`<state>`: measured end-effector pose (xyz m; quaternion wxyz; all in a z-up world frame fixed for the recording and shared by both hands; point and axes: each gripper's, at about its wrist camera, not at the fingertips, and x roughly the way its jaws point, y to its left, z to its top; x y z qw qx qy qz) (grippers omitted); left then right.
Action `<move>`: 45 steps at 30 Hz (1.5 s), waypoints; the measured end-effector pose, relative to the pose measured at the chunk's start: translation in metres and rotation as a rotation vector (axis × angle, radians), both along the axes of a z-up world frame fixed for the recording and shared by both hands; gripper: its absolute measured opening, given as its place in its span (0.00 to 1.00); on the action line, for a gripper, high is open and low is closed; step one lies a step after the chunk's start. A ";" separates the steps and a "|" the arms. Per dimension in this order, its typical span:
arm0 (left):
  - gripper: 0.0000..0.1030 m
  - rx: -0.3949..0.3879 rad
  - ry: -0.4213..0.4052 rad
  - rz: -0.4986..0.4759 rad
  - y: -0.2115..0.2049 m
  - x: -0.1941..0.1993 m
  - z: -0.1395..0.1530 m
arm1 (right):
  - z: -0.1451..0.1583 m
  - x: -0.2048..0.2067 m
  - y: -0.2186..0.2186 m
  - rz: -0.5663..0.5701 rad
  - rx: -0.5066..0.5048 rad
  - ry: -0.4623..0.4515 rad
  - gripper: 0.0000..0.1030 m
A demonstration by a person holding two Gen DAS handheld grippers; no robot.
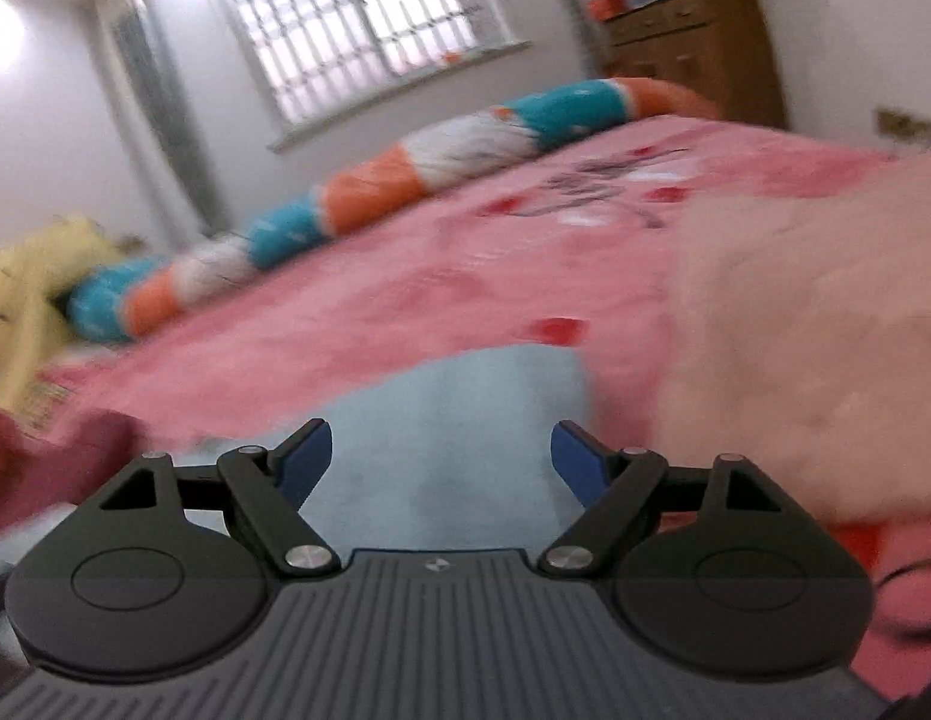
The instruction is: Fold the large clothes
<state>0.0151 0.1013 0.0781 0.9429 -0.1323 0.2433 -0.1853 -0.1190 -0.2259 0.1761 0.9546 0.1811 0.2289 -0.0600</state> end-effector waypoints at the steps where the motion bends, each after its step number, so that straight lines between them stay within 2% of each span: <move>1: 0.99 0.005 -0.003 -0.010 -0.007 0.001 0.003 | -0.003 0.003 -0.004 -0.010 0.007 0.003 0.97; 5: 0.99 0.034 -0.022 -0.055 -0.039 0.009 0.015 | 0.004 0.015 -0.003 0.038 0.021 -0.021 0.97; 8: 0.99 0.066 -0.021 -0.079 -0.058 0.021 0.014 | 0.001 0.027 0.007 0.172 0.062 -0.043 0.96; 11: 0.99 0.076 -0.008 -0.061 -0.070 0.034 0.012 | -0.014 0.038 0.009 0.255 0.157 0.031 0.98; 14: 0.99 0.071 -0.008 -0.046 -0.074 0.042 0.009 | -0.034 0.049 0.013 0.325 0.311 0.086 0.99; 16: 0.99 0.084 -0.012 -0.033 -0.077 0.048 0.005 | -0.036 0.052 0.024 0.357 0.281 0.103 0.99; 19: 0.99 0.150 0.024 -0.008 -0.081 0.061 -0.008 | -0.033 0.057 0.035 0.380 0.209 0.110 0.99; 22: 0.99 0.186 0.048 0.015 -0.080 0.071 -0.019 | -0.024 0.054 0.026 0.330 0.236 0.096 0.97; 25: 0.99 0.199 0.078 0.043 -0.077 0.078 -0.026 | -0.016 0.055 0.012 0.262 0.265 0.044 0.97; 28: 0.99 0.250 0.109 0.077 -0.078 0.086 -0.037 | -0.012 0.056 0.000 0.235 0.285 0.001 0.97; 31: 1.00 0.287 0.126 0.098 -0.075 0.090 -0.050 | -0.024 0.064 -0.005 0.226 0.305 0.033 0.98; 34: 1.00 0.290 0.118 0.103 -0.071 0.088 -0.058 | -0.042 0.073 -0.004 0.238 0.347 0.104 0.97; 37: 1.00 0.311 0.105 0.107 -0.072 0.086 -0.065 | -0.049 0.080 0.004 0.248 0.301 0.126 0.97; 45: 1.00 0.360 0.092 0.115 -0.082 0.086 -0.074 | -0.058 0.087 0.037 0.269 0.103 0.127 1.00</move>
